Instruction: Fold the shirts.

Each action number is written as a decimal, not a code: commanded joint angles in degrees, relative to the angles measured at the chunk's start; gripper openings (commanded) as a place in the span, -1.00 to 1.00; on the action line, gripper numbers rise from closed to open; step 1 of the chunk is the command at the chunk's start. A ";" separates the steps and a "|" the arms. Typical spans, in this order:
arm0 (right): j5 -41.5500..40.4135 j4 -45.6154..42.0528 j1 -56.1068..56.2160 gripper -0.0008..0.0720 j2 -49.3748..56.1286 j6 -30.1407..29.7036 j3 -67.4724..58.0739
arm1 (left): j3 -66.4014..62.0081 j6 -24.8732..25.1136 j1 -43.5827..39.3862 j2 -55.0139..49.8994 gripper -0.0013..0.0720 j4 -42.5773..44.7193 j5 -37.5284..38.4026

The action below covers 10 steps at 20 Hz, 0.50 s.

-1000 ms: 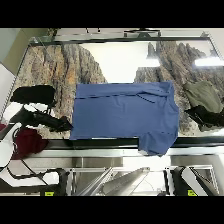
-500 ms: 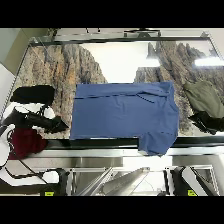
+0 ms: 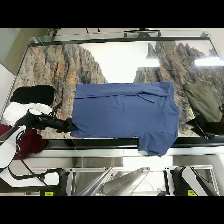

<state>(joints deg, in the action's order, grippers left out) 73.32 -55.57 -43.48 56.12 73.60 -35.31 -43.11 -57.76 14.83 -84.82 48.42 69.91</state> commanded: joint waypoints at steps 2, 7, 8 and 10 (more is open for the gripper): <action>3.54 -2.05 0.00 0.28 -0.02 5.01 5.92 | -4.02 1.25 -1.49 0.13 -0.90 -3.43 4.76; -2.82 -1.95 0.02 0.28 -0.02 7.98 16.98 | -4.31 1.27 -1.53 0.13 -0.90 -3.45 5.16; -3.69 -1.60 0.02 0.28 0.13 7.89 18.53 | -4.31 1.29 -1.53 0.13 -0.90 -3.43 5.22; -3.30 -0.39 0.02 0.28 1.53 7.78 19.15 | -4.31 1.29 -1.53 0.13 -0.90 -3.45 5.35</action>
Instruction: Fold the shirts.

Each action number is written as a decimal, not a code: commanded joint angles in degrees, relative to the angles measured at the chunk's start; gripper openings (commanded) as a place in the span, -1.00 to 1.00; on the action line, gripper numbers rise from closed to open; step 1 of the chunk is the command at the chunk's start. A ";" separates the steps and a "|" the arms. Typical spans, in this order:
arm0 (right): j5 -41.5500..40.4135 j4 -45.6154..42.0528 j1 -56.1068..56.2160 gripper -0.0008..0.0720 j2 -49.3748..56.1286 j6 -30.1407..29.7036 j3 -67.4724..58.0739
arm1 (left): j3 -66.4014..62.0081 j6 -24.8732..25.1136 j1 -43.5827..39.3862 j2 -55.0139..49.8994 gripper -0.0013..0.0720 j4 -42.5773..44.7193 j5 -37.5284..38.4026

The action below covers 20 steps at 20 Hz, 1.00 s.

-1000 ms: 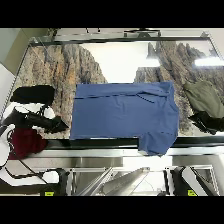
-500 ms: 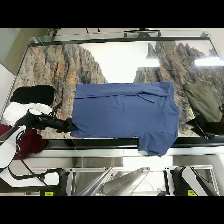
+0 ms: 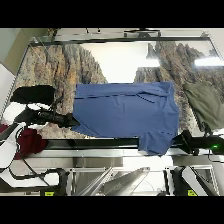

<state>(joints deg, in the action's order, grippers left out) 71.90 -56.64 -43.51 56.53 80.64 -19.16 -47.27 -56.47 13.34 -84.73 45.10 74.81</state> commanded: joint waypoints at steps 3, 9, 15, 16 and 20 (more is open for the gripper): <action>-0.57 4.02 0.07 0.28 4.68 -2.93 2.99 | -0.15 0.00 -0.04 0.04 -0.90 -0.15 0.48; 2.89 11.02 0.15 0.27 17.75 -11.47 2.95 | -0.15 -0.02 -0.04 0.04 -0.90 -0.17 0.94; 5.22 12.94 0.13 -0.94 19.06 -13.49 0.24 | -0.20 -0.02 0.02 0.04 -0.90 -0.33 1.64; 6.71 14.12 0.13 -0.94 19.06 -14.08 -1.07 | -0.48 0.00 0.07 0.04 -0.90 -0.31 2.49; 15.93 24.04 0.04 -0.94 18.99 -16.20 -9.14 | -5.53 -0.70 3.04 0.04 -0.89 -0.22 9.25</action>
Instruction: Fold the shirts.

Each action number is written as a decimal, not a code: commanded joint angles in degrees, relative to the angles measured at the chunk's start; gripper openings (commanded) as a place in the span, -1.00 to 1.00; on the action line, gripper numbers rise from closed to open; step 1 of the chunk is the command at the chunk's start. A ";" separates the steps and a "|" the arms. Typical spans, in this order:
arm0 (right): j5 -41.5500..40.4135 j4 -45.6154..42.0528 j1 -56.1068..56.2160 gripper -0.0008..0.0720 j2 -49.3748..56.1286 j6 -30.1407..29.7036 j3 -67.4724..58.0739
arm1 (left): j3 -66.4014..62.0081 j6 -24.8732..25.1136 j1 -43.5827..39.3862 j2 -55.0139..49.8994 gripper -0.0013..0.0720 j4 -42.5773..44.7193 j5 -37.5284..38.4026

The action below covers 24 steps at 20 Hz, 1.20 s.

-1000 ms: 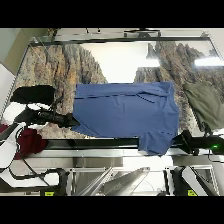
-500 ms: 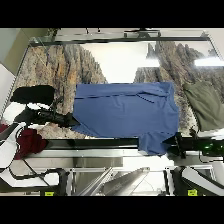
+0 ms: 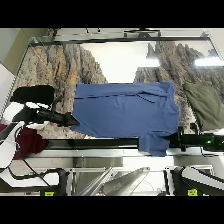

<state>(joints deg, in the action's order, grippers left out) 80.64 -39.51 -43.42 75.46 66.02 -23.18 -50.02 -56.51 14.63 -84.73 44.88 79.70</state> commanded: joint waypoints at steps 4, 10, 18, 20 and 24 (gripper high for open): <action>6.60 13.53 0.11 -0.94 -2.12 -1.79 -13.46 | -6.19 -1.90 5.03 0.04 -0.89 -0.04 9.86; -14.21 17.09 11.67 -0.94 -0.42 -6.29 -24.83 | -13.90 -1.53 4.90 -1.66 -0.89 -4.76 0.94; -34.21 18.82 27.76 -0.94 17.92 -18.08 -44.26 | -36.46 -1.16 -0.26 -24.11 -0.90 -8.59 0.61; -36.63 18.80 29.38 -0.94 22.27 -20.63 -47.25 | -41.68 -1.22 -1.36 -29.64 -0.91 -8.61 0.70; -38.23 18.01 29.77 -0.94 26.84 -21.94 -49.09 | -51.12 -2.54 -2.58 -37.46 -0.91 -8.59 2.82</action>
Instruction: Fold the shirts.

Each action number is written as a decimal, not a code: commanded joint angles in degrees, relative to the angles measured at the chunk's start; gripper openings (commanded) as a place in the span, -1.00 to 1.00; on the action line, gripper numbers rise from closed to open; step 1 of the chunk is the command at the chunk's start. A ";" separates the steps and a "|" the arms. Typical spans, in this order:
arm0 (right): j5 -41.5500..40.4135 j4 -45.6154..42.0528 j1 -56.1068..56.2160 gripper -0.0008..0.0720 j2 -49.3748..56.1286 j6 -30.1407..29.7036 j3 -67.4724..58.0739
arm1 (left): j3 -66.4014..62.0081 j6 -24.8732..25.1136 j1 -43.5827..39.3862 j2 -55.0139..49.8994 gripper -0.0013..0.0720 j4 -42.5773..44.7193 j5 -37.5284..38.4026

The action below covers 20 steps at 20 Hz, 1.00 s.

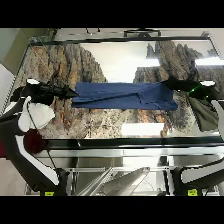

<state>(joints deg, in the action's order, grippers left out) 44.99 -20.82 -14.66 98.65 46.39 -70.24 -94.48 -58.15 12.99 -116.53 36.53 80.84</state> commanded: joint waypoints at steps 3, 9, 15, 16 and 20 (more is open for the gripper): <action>-2.54 -5.81 1.01 -0.91 4.20 -2.29 -2.08 | -13.27 -3.28 -0.92 -8.63 -0.90 -0.26 3.34; 5.53 -21.29 -4.42 0.43 2.51 6.03 -6.03 | -24.09 -6.47 1.38 -9.22 -0.16 -0.24 3.30; 10.01 -25.20 -9.20 0.81 4.13 11.13 -7.23 | -19.67 -10.49 5.31 -3.19 -0.16 -1.77 -4.39; 10.62 -24.52 -9.03 0.81 4.96 11.10 -7.23 | -19.65 -10.49 5.46 -2.38 -0.17 -1.79 -3.43; 14.12 -18.91 -7.65 0.80 8.17 10.36 -7.26 | -19.65 -9.81 3.56 1.14 -0.96 -1.64 0.72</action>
<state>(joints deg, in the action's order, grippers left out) 55.68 -42.13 -22.90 104.71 56.66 -77.47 -114.43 -68.16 17.39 -117.82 34.85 79.83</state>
